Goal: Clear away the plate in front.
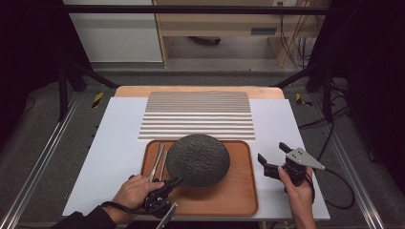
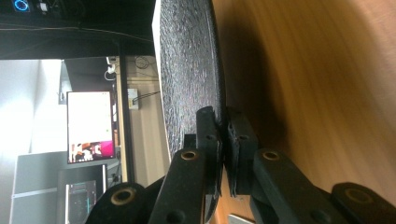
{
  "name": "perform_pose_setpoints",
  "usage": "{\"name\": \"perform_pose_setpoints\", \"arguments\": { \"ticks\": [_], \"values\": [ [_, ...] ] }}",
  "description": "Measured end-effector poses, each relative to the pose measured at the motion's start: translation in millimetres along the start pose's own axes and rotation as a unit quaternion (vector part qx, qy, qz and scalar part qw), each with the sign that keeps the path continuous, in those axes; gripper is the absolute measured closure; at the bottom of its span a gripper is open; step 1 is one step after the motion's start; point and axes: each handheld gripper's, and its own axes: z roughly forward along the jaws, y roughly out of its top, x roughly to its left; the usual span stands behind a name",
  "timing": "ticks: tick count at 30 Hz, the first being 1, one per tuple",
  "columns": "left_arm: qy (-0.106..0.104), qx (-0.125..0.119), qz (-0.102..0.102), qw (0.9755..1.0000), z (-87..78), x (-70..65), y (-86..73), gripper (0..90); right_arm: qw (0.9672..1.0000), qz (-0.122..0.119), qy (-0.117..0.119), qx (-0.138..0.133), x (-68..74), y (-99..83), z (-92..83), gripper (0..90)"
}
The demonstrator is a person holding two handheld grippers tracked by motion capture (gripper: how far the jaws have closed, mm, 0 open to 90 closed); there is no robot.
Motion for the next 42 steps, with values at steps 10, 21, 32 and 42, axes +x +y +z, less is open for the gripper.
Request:
{"name": "perform_pose_setpoints", "arguments": {
  "ticks": [10,21,32,42],
  "values": [
    [-0.01,-0.003,0.007,0.9999,-3.2,-7.5,2.9,85.1,1.0,-0.002,0.0,0.001,0.6,0.1,0.5,7.0],
    [-0.016,-0.008,0.003,0.9998,-4.1,-12.7,5.4,85.0,1.0,-0.003,0.0,0.002,0.4,-0.3,0.7,7.0],
    [-0.021,-0.01,0.003,0.9997,-4.1,-16.4,4.3,85.3,1.0,-0.003,0.001,0.003,0.9,-0.5,1.6,7.0],
    [-0.037,-0.009,0.005,0.9993,-2.5,-19.8,5.7,86.5,1.0,-0.003,0.002,0.007,1.0,-1.0,2.3,6.9]
  ]
}}
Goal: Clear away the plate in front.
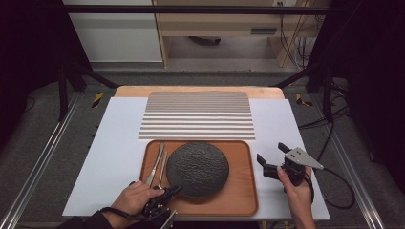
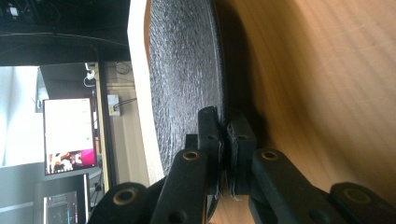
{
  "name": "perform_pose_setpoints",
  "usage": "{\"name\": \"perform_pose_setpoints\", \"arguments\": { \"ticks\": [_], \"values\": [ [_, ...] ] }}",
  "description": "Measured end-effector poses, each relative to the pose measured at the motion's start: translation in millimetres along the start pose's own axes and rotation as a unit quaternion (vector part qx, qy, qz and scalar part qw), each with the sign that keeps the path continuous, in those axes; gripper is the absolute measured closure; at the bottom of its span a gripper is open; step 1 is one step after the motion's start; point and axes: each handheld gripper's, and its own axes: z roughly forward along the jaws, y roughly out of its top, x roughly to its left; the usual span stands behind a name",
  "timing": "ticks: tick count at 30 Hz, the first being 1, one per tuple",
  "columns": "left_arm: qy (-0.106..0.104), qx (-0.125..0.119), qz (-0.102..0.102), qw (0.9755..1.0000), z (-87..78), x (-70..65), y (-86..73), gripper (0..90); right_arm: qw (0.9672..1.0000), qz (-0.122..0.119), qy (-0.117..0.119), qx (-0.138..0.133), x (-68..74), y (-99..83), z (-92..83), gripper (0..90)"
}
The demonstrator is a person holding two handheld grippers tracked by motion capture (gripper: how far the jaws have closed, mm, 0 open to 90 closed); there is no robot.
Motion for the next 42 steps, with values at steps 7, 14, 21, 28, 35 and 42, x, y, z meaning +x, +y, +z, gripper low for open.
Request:
{"name": "perform_pose_setpoints", "arguments": {
  "ticks": [7,14,21,28,35,42],
  "values": [
    [-0.012,0.0,-0.005,0.9999,2.0,-3.3,1.8,85.5,1.0,0.0,-0.001,0.001,0.0,-0.1,-0.1,6.9],
    [-0.017,0.001,-0.008,0.9998,3.1,-5.2,1.6,83.2,1.0,0.001,0.0,0.0,-0.3,0.3,-0.4,6.9],
    [-0.009,-0.009,-0.026,0.9996,2.0,-4.2,-3.0,72.7,1.0,0.0,0.0,0.001,0.0,0.0,0.0,6.9],
    [-0.008,-0.014,-0.033,0.9993,-4.3,-2.3,-6.2,67.6,1.0,0.0,0.0,0.001,0.3,0.2,-0.5,6.9],
    [-0.004,-0.023,-0.03,0.9993,-15.8,-0.2,-8.0,64.6,1.0,-0.001,0.0,0.001,0.3,0.2,-0.3,6.8],
    [0.012,-0.038,-0.036,0.9985,-31.3,4.9,-12.6,61.6,1.0,0.0,0.0,0.001,-0.2,0.3,-0.2,6.7]
  ]
}}
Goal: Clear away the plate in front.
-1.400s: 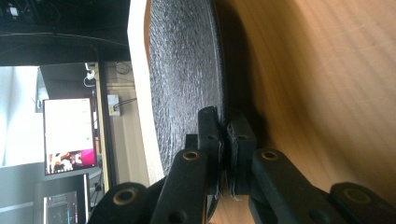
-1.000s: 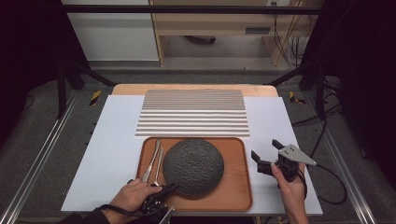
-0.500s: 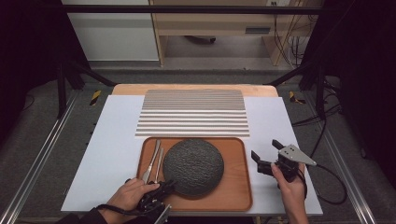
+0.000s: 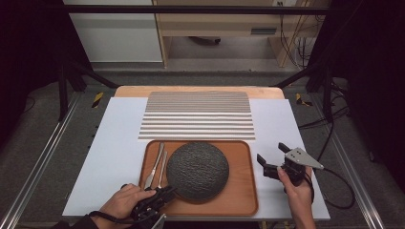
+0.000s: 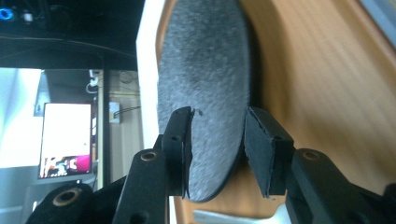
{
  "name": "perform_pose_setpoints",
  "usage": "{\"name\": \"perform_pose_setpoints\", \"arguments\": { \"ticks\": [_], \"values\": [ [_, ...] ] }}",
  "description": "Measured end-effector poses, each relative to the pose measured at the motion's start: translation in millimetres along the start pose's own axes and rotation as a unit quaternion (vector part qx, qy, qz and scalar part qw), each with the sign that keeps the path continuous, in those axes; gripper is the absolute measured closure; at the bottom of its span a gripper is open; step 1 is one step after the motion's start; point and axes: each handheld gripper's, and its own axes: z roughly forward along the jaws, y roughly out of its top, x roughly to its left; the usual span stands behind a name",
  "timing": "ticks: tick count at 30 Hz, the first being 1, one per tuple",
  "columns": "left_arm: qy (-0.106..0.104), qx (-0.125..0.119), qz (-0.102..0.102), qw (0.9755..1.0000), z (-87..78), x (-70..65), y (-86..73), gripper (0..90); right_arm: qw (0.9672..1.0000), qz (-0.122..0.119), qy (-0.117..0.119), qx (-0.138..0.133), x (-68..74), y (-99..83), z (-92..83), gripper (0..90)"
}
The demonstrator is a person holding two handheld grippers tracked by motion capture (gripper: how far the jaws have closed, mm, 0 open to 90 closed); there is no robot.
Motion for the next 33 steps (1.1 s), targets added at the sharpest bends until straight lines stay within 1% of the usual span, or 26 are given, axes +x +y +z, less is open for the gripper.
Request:
{"name": "perform_pose_setpoints", "arguments": {
  "ticks": [4,6,7,8,12,16,17,18,19,20,22,23,24,26,27,28,29,30,31,32,33],
  "values": [
    [0.02,0.007,-0.015,0.9997,-3.3,9.5,-2.1,59.4,1.0,0.0,0.001,0.002,0.7,-0.1,0.3,6.7],
    [0.03,0.011,-0.026,0.9992,-0.8,14.5,-2.9,57.8,1.0,-0.001,0.001,0.002,0.9,-0.4,1.0,6.6],
    [0.034,0.014,-0.035,0.9987,1.2,17.2,-3.0,57.4,1.0,-0.001,0.002,0.002,1.0,-0.4,1.2,6.6],
    [0.042,0.012,-0.04,0.9983,2.4,19.1,-2.9,57.1,1.0,-0.002,0.002,0.002,1.3,-0.4,1.4,6.6],
    [0.056,0.023,-0.05,0.9969,10.4,25.9,-0.9,55.4,1.0,-0.001,0.002,0.002,1.2,-0.2,0.6,6.6],
    [0.076,0.034,-0.057,0.9949,19.8,34.6,1.9,54.9,1.0,-0.001,0.002,0.002,0.6,-0.4,0.6,6.6],
    [0.079,0.037,-0.06,0.9944,22.5,37.2,2.4,54.7,1.0,-0.001,0.003,0.002,0.6,-0.4,0.6,6.6],
    [0.08,0.045,-0.06,0.994,26.5,40.7,2.6,53.9,1.0,0.0,0.003,0.002,0.7,-0.4,0.5,6.6],
    [0.083,0.045,-0.059,0.9938,28.9,42.7,2.4,52.4,1.0,0.0,0.003,0.002,0.7,-0.5,0.4,6.6],
    [0.086,0.047,-0.065,0.9931,32.2,45.9,2.2,52.2,1.0,0.001,0.003,0.002,0.6,-0.7,0.4,6.6],
    [0.1,0.054,-0.08,0.9904,39.6,53.1,2.4,48.2,1.0,0.001,0.003,0.002,0.6,-0.9,0.5,6.6],
    [0.103,0.062,-0.084,0.9892,45.0,57.0,3.2,47.0,1.0,0.001,0.003,0.002,0.6,-1.0,0.5,6.6],
    [0.106,0.067,-0.084,0.9885,48.1,59.0,3.8,45.8,1.0,0.001,0.003,0.002,0.7,-0.9,0.5,6.6],
    [0.114,0.077,-0.092,0.9862,55.8,64.3,5.6,44.0,1.0,-0.001,0.003,0.001,0.9,-0.6,-0.1,6.6],
    [0.117,0.087,-0.1,0.9842,60.8,67.4,6.5,41.6,1.0,-0.002,0.003,0.001,0.9,-0.5,-0.3,6.6],
    [0.113,0.095,-0.11,0.9829,65.3,69.8,6.5,38.1,1.0,-0.003,0.003,0.001,0.9,-0.3,-0.7,6.6],
    [0.115,0.106,-0.115,0.9811,69.2,71.4,6.5,35.5,1.0,-0.003,0.003,0.0,0.9,-0.2,-1.0,6.6],
    [0.117,0.109,-0.118,0.9799,71.3,72.5,6.3,35.0,1.0,-0.003,0.004,-0.001,0.7,-0.2,-1.1,6.6],
    [0.12,0.12,-0.128,0.9772,73.5,74.6,6.0,34.3,1.0,-0.003,0.003,-0.001,0.5,-0.2,-1.1,6.6],
    [0.126,0.14,-0.136,0.9727,75.4,76.2,4.9,33.6,1.0,-0.003,0.004,-0.001,0.7,-0.3,-1.5,6.6],
    [0.125,0.161,-0.152,0.9673,76.8,77.9,2.9,32.4,1.0,-0.004,0.004,-0.001,1.1,-0.4,-2.0,6.6]
  ]
}}
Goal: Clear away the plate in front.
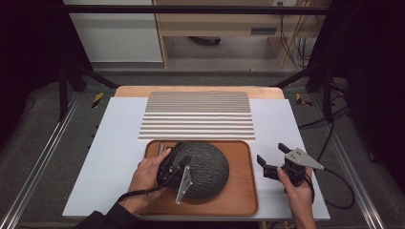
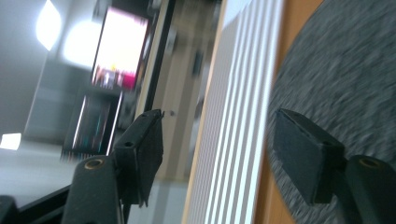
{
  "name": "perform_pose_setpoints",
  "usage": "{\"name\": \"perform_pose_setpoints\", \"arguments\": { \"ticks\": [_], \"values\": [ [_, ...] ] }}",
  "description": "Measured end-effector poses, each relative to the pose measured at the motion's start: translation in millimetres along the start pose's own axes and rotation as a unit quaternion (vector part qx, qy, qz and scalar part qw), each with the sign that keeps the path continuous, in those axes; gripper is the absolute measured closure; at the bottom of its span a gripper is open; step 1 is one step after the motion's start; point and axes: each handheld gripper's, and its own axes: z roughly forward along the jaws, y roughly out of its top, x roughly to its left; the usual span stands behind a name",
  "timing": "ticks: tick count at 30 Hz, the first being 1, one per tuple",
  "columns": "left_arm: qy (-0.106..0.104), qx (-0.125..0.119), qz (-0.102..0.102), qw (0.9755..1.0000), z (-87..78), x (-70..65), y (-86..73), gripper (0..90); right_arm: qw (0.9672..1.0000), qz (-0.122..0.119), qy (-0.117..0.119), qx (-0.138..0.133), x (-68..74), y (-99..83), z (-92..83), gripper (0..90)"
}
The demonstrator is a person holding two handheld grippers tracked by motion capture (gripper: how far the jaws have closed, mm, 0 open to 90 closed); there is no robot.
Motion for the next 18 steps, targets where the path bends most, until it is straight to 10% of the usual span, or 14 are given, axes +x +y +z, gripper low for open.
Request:
{"name": "perform_pose_setpoints", "arguments": {
  "ticks": [7,18],
  "values": [
    [-0.002,0.05,-0.033,0.9982,3.7,-0.6,-18.0,25.0,1.0,0.002,0.002,-0.002,0.0,-1.9,-1.5,6.5],
    [0.008,0.058,-0.124,0.9905,-4.0,12.0,-42.3,13.4,1.0,0.003,0.001,-0.002,1.6,-2.1,-2.1,6.0]
  ]
}}
